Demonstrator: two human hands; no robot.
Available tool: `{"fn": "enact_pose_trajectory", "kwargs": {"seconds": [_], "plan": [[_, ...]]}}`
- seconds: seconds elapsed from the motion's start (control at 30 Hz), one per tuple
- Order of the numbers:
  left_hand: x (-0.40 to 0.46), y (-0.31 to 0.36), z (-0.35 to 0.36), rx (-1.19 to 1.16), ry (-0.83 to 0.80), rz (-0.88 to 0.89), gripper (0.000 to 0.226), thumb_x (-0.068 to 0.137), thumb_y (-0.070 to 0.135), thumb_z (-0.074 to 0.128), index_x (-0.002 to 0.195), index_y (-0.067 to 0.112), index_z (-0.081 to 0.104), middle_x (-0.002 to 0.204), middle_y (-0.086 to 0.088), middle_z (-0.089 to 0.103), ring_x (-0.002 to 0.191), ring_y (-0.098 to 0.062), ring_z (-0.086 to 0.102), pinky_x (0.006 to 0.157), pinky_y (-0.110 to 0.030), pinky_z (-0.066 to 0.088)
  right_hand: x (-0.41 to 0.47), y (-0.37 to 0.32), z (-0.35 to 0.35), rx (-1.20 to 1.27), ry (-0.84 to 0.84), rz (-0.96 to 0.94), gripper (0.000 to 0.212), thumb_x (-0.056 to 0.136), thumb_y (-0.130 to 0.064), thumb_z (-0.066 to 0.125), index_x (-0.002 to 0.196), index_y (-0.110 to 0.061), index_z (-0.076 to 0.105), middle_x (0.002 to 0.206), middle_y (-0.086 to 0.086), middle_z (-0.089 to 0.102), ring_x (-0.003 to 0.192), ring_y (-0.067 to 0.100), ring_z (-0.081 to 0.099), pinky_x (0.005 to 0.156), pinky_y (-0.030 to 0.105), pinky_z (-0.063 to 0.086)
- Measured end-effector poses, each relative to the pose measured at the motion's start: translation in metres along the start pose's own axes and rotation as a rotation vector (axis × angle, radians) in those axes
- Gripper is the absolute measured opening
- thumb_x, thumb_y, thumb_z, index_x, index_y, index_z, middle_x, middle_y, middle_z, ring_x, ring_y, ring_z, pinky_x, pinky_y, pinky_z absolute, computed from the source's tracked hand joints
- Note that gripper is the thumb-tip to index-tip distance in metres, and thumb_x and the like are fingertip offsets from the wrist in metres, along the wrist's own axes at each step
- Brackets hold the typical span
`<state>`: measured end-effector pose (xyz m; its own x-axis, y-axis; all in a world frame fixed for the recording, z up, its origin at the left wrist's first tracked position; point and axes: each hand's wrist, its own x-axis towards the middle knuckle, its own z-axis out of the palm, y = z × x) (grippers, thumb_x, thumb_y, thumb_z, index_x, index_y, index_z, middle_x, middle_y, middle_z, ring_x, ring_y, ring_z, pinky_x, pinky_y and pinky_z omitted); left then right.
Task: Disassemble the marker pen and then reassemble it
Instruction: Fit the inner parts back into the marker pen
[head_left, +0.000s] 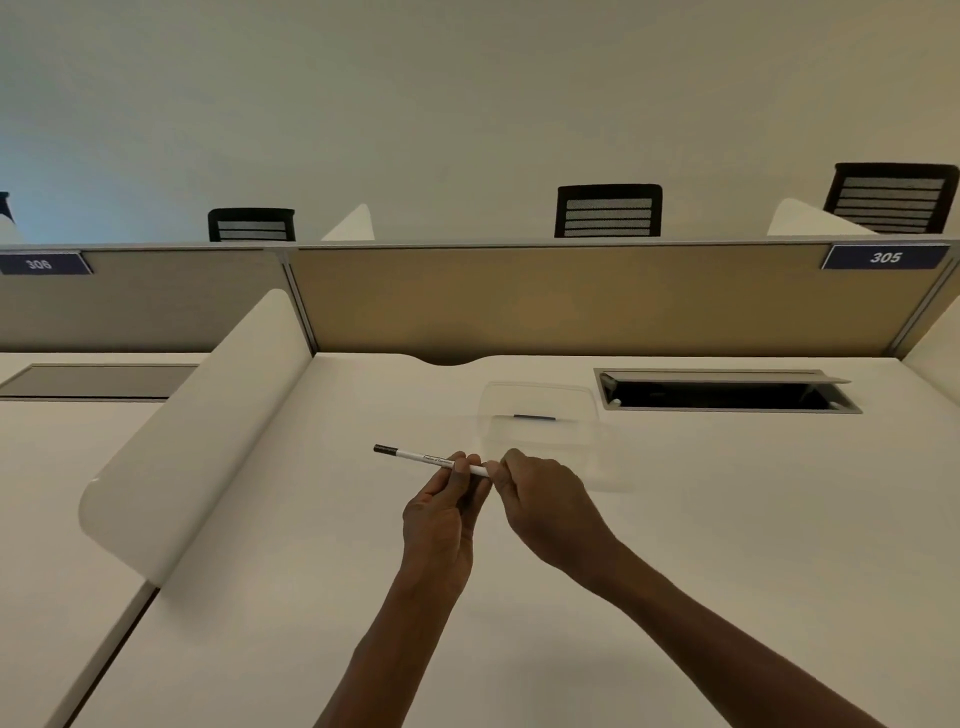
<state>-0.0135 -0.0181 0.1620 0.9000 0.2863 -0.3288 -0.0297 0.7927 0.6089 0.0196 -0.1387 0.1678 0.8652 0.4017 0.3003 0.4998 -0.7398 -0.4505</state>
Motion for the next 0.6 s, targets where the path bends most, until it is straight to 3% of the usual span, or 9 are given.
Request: {"fn": "enact_pose_trajectory", "kwargs": {"seconds": [0.13, 0.27, 0.4, 0.5, 0.6], "plan": [[0.0, 0.002, -0.001, 0.005, 0.023, -0.026, 0.023, 0.091, 0.007, 0.058, 0.109, -0.004, 0.066, 0.095, -0.016, 0.073, 0.082, -0.022, 0.074, 0.069, -0.028, 0.061, -0.002, 0.01, 0.005, -0.17, 0.062, -0.227, 0.037, 0.101, -0.038, 0.027, 0.077, -0.016, 0.046, 0.06, -0.001, 0.051, 0.042, 0.017, 0.045, 0.039, 0.036, 0.045], [-0.002, 0.002, -0.001, -0.026, 0.027, -0.054, 0.024, 0.091, 0.008, 0.059, 0.109, -0.005, 0.066, 0.094, -0.015, 0.074, 0.081, -0.022, 0.074, 0.068, -0.029, 0.061, 0.0, 0.01, 0.008, -0.109, 0.153, -0.237, 0.034, 0.1, -0.031, 0.037, 0.071, -0.015, 0.043, 0.053, -0.001, 0.049, 0.04, 0.016, 0.037, 0.038, 0.032, 0.036], [-0.001, 0.003, -0.003, -0.045, 0.022, -0.044, 0.023, 0.092, 0.006, 0.056, 0.11, -0.006, 0.063, 0.098, -0.016, 0.071, 0.082, -0.021, 0.073, 0.073, -0.03, 0.061, 0.0, -0.003, 0.018, 0.184, 0.177, -0.058, 0.042, 0.1, -0.032, 0.037, 0.068, -0.01, 0.052, 0.051, 0.0, 0.05, 0.045, 0.016, 0.044, 0.046, 0.035, 0.037], [0.0, 0.003, -0.005, -0.055, 0.012, -0.031, 0.021, 0.092, 0.004, 0.055, 0.108, -0.006, 0.063, 0.1, -0.017, 0.069, 0.084, -0.022, 0.072, 0.071, -0.028, 0.061, -0.001, -0.015, 0.017, 0.42, 0.144, 0.136, 0.045, 0.102, -0.025, 0.041, 0.063, -0.004, 0.053, 0.049, -0.002, 0.043, 0.044, 0.011, 0.038, 0.048, 0.029, 0.032], [0.001, 0.003, -0.006, -0.047, -0.001, -0.019, 0.02, 0.093, 0.003, 0.053, 0.108, -0.007, 0.063, 0.101, -0.019, 0.068, 0.082, -0.022, 0.072, 0.071, -0.029, 0.061, 0.001, -0.027, 0.009, 0.599, 0.05, 0.363, 0.044, 0.099, -0.022, 0.043, 0.057, -0.01, 0.049, 0.048, -0.003, 0.039, 0.04, 0.007, 0.033, 0.048, 0.028, 0.03]]}}
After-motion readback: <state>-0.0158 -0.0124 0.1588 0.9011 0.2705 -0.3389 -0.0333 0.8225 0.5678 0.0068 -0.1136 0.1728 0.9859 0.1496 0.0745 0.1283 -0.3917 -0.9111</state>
